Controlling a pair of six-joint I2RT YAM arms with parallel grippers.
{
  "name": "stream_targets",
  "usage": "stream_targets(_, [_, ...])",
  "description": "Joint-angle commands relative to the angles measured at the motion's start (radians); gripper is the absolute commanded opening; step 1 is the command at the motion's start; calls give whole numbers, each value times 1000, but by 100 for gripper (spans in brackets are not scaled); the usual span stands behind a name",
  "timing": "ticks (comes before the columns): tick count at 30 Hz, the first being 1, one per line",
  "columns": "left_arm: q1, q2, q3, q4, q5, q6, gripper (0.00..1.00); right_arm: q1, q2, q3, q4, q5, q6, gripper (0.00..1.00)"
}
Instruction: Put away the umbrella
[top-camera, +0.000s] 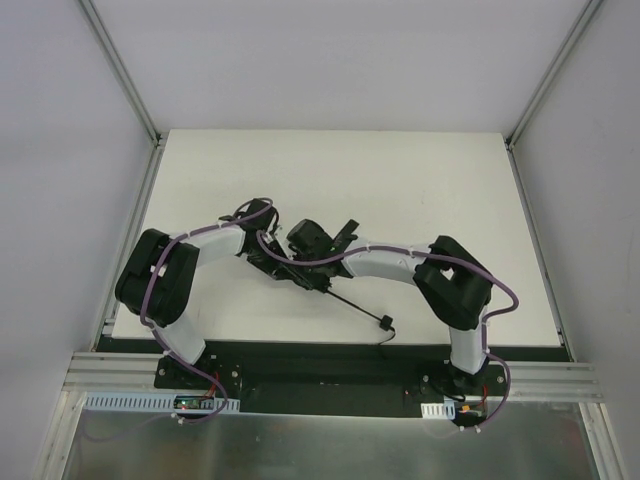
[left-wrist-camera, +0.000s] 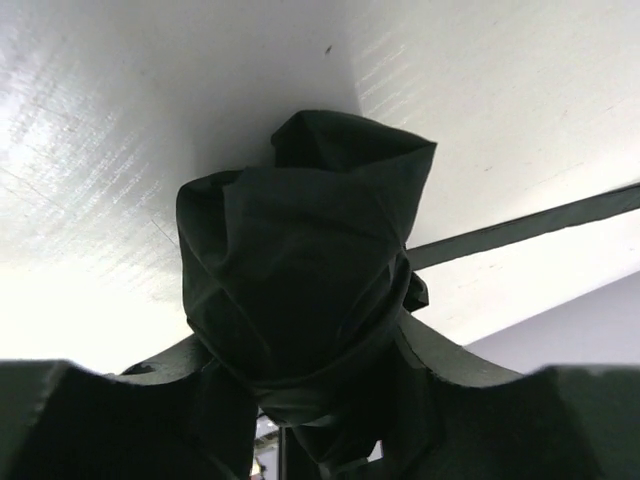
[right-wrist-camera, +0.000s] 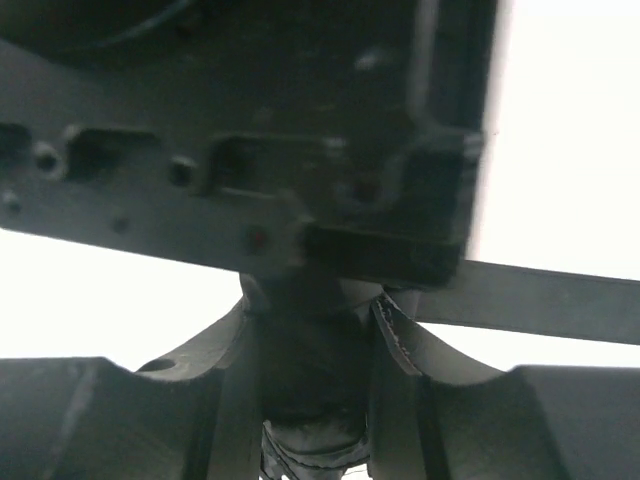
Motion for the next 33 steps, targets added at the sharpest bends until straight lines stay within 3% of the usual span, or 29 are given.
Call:
stream_targets(1, [16, -6, 3, -134, -77, 131, 56, -107, 91, -119, -4, -245, 21, 0])
stream_targets(3, [18, -43, -10, -96, -96, 164, 74, -153, 111, -119, -9, -394, 50, 0])
stream_targets(4, [18, -65, -23, -76, -95, 178, 77, -182, 123, -117, -10, -467, 60, 0])
stream_targets(8, [18, -94, -75, -9, -81, 182, 79, -265, 179, -78, -21, -792, 109, 0])
stream_targets(12, [18, -82, -127, 30, -61, 155, 75, -314, 231, -16, -39, -961, 153, 0])
stream_targets(16, [18, -60, -136, 63, -48, 141, 54, -330, 274, 53, -114, -979, 152, 0])
stream_targets(21, [18, -45, -125, 64, -59, 142, 4, -333, 271, 90, -136, -914, 187, 1])
stream_targets(23, [16, -36, -125, 65, -50, 126, 0, -333, 254, 108, -162, -824, 193, 10])
stream_targets(27, [16, -28, -139, 35, -30, 48, 0, -328, 155, 110, -213, -623, 189, 47])
stream_targets(31, [16, -22, -132, -44, -36, -8, 0, -279, 9, 72, -178, -508, 150, 69])
stream_targets(33, [16, -17, -118, -84, -42, -22, 0, -224, -36, 52, -161, -436, 98, 75])
